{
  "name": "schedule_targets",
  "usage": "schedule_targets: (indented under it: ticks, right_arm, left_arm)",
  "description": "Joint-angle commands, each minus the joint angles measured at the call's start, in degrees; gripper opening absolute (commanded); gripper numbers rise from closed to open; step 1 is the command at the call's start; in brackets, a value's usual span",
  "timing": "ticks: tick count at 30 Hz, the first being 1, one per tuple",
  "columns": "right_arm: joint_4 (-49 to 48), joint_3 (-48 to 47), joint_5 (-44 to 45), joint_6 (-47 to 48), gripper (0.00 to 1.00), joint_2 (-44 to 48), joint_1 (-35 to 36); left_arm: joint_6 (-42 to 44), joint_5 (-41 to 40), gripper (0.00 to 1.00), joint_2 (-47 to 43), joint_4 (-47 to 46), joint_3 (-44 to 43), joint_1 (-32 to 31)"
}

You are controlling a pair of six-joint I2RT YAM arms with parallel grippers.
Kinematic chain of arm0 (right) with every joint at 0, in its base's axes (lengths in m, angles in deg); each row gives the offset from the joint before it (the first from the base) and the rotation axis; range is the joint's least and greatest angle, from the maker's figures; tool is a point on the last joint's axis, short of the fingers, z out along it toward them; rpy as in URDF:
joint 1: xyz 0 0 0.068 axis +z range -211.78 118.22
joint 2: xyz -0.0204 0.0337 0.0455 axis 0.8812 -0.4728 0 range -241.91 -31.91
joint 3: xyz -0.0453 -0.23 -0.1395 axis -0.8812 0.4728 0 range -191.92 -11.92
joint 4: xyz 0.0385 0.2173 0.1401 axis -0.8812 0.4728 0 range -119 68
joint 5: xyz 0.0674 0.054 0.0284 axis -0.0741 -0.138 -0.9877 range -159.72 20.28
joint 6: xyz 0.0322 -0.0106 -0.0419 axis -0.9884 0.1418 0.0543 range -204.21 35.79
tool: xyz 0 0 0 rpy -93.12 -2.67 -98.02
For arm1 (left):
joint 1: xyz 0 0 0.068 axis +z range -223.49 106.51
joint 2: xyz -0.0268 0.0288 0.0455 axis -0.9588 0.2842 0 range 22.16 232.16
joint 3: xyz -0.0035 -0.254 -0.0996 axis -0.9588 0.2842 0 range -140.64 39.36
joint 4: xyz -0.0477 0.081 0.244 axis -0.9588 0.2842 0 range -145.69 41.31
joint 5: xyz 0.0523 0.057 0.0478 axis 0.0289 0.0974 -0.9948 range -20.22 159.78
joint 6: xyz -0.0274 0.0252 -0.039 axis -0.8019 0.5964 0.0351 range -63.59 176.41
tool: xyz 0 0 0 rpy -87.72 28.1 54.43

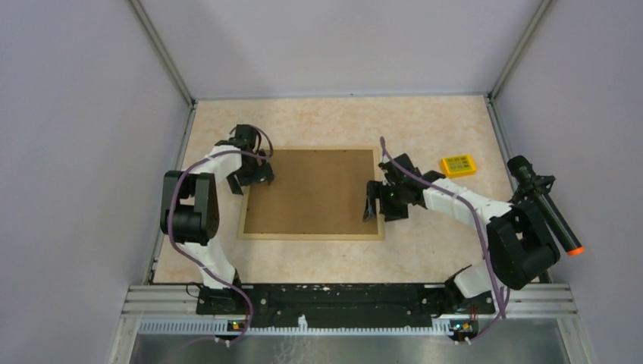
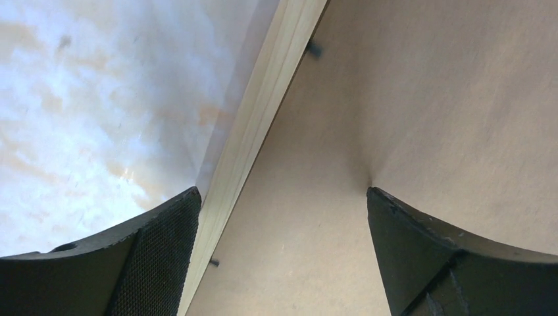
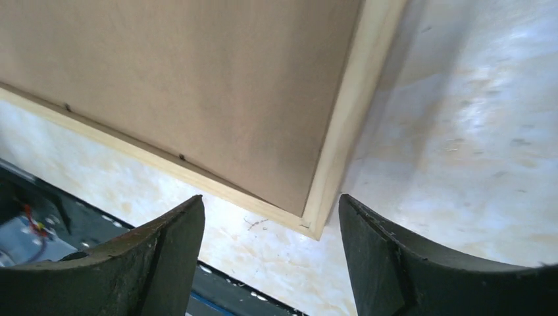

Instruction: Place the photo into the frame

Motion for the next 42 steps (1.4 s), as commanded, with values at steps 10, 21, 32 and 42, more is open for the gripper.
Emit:
schedule_targets:
  ticks: [10,21,32,42]
  right_arm:
    - [-2.42,-4.73,-11.55,5.54,0.41,-2.98,-13.71]
    - [-8.07,-2.99,-11.49,5.93,0.31,-10.93,-12.38]
    - [-6.61,-0.55,-5.63,4.55,0.31,-9.53,-12.36]
    - [-1.27,-5.16,-3.37,5.36,0.34,-6.65,-14.15]
  left_arm:
    - [-1.87,37.32,0.74,-20.25,-27.44,15.53,-14.47]
    - [-19.66,57.30,0.39,3.90,-56.42,8.43,-29.92]
    - [-12.79,47.84,0.19,13.93,-45.92,7.77,-32.00]
    - [-8.50,35.45,0.13,16.64,-35.40,14.69,-29.62]
